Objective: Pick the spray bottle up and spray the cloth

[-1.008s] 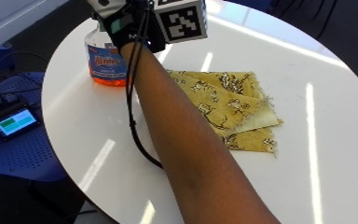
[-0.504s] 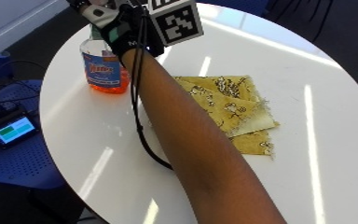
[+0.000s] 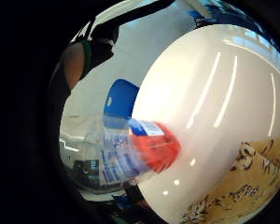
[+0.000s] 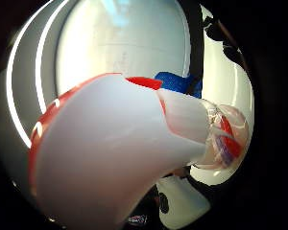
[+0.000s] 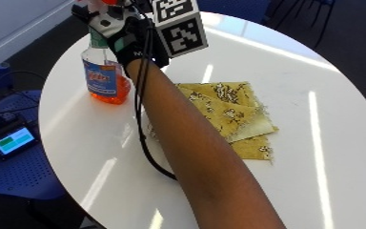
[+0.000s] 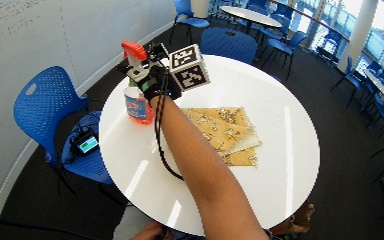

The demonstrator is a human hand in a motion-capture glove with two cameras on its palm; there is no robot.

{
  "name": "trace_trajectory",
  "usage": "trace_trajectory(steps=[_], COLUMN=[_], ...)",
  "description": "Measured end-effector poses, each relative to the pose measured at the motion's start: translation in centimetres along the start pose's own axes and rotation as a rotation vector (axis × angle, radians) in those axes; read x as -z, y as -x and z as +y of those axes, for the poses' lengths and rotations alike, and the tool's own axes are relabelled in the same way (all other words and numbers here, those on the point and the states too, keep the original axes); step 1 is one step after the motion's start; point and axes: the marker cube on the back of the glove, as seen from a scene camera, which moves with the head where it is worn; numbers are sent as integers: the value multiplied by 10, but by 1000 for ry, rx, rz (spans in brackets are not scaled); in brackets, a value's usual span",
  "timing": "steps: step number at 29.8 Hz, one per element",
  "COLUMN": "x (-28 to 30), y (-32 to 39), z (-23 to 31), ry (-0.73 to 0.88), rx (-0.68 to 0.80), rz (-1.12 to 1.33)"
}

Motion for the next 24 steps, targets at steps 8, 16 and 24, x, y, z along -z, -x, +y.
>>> trace_trajectory(steps=[8,16,24], x=[3,28,21], y=[-2,6,19], z=[9,30,76], ry=[-4,-33,88], rx=[15,74,158], rz=[-19,1,71])
